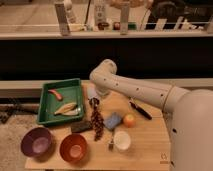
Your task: Place pepper in red bowl
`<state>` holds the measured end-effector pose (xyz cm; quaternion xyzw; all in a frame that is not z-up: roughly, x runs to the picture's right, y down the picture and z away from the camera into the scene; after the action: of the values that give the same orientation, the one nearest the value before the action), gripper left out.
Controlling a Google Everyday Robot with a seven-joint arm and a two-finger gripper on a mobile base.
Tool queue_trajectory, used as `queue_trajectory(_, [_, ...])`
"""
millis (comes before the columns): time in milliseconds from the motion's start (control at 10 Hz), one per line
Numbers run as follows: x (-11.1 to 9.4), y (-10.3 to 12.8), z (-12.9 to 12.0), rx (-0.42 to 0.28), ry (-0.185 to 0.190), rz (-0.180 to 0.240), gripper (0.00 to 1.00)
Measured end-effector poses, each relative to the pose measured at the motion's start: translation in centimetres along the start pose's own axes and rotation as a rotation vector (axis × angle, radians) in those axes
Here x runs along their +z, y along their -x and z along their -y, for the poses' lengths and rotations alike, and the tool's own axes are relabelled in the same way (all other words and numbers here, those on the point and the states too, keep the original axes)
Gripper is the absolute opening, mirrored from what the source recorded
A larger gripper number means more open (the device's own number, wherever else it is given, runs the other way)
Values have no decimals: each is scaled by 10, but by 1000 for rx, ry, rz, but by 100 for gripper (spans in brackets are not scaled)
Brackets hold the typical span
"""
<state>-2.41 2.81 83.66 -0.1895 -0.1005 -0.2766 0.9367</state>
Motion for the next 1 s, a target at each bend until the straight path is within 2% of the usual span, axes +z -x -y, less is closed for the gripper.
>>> queue_trajectory(300, [-3, 10, 32, -120, -85, 54, 76])
queue_trajectory(400, [-3, 16, 42, -158, -104, 68, 79])
queue_trajectory(600, [-3, 37, 70, -269, -158, 100, 80])
queue_trajectory(800, [-3, 58, 94, -394, -196, 111, 80])
queue_trajectory(1000, [1, 83, 119, -603, -207, 96, 80])
